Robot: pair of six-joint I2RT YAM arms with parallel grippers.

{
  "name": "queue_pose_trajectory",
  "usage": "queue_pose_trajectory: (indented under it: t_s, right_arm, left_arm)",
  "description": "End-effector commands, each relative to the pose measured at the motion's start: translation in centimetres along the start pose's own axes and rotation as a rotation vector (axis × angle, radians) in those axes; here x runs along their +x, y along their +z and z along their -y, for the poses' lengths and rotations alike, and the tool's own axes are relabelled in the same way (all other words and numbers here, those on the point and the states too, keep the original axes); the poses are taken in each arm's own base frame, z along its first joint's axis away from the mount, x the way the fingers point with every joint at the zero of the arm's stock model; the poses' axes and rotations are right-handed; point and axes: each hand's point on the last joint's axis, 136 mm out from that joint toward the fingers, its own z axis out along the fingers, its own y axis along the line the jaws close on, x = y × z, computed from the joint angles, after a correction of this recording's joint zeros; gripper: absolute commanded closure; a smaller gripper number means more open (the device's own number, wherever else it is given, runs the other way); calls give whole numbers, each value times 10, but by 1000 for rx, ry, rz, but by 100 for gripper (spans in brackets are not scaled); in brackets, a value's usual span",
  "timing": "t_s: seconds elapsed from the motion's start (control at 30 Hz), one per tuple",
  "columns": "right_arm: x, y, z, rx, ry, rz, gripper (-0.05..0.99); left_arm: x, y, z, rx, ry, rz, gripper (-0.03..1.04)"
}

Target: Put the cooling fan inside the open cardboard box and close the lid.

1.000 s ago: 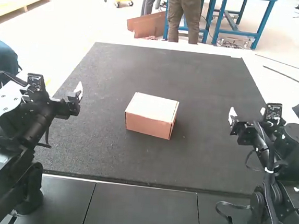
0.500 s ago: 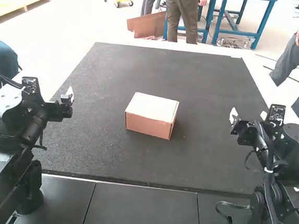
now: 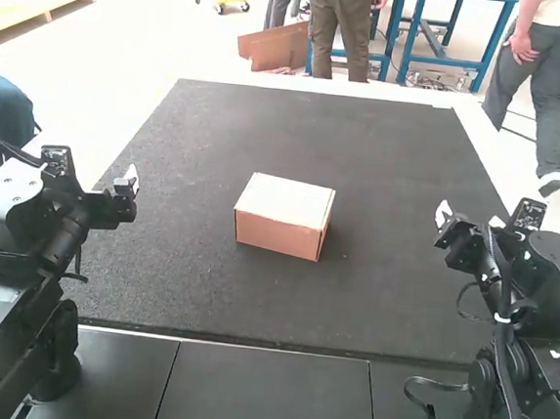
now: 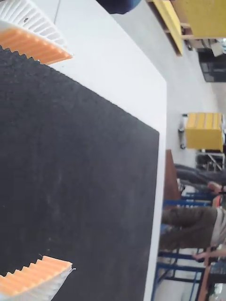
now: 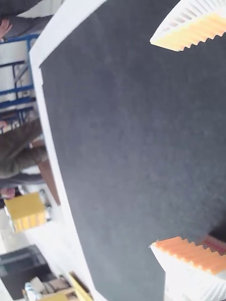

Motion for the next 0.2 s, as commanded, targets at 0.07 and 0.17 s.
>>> queue_pose_trajectory:
  t_s: [0.07,0.17]
  right_arm:
    - [-3,0,2,12,15,18,2]
    - [-3,0,2,12,15,18,2]
  left_arm:
    - [-1,0,0,0,-10,11,4]
    - [0,0,0,0,-10,10,4]
